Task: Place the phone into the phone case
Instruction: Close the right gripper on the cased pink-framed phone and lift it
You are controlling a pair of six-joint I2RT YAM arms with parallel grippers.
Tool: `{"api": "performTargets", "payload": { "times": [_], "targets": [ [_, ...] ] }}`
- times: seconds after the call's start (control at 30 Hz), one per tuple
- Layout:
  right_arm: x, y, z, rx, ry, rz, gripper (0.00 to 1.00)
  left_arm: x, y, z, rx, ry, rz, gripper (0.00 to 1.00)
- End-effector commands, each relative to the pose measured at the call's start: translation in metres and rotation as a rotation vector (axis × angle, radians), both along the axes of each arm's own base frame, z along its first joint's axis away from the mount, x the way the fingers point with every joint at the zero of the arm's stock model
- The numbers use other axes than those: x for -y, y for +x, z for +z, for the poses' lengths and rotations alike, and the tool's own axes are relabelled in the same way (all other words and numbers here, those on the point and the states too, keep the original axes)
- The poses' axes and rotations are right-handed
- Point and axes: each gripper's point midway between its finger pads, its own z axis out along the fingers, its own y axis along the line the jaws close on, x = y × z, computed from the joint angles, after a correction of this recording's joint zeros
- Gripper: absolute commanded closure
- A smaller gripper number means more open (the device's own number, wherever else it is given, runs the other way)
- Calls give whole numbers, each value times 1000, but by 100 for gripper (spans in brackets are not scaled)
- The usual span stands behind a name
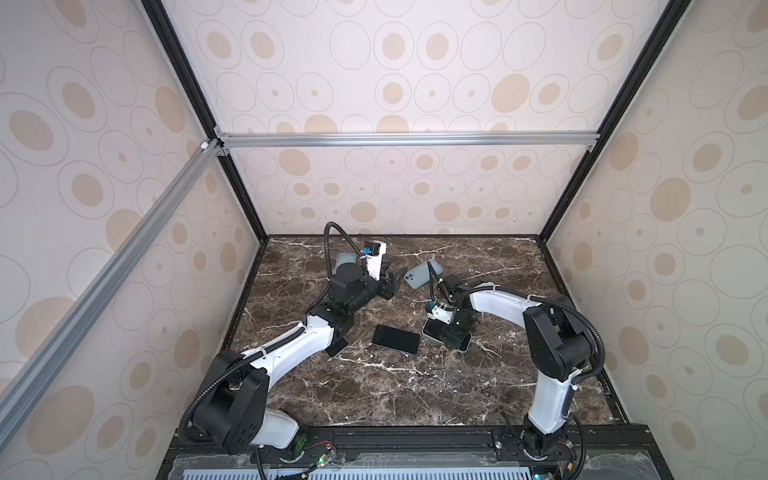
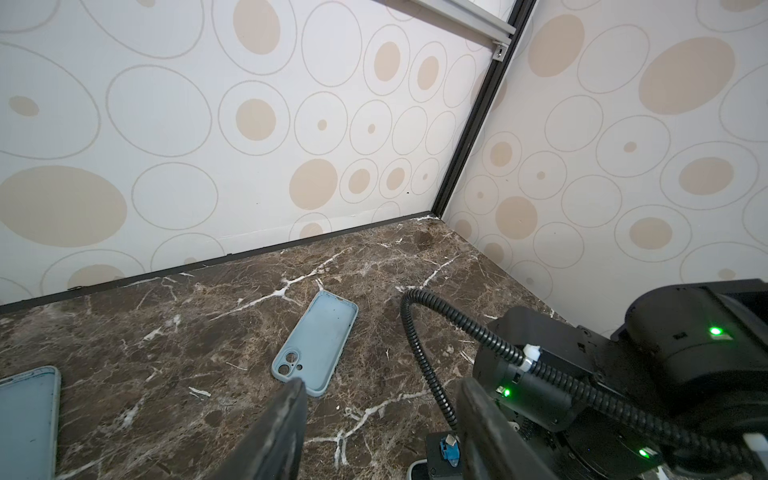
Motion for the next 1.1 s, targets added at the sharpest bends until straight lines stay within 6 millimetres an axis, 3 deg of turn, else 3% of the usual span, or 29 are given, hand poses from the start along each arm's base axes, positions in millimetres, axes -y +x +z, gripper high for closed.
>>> {"api": "performTargets", "payload": {
  "times": [0.0, 0.4, 0.83, 1.07],
  "targets": [
    [15, -14, -14, -75, -77, -28, 19, 3, -1, 10, 22, -28, -7, 43],
    [35, 9, -10, -66, -75, -222, 21, 2, -2, 10, 22, -27, -4, 43],
    [110, 31, -7, -46, -148, -584, 21, 8, -2, 4, -15, -42, -13, 43],
    [138, 43, -9, -50, -124, -761, 21, 7, 0, 1, -23, -35, -3, 43]
  ]
}}
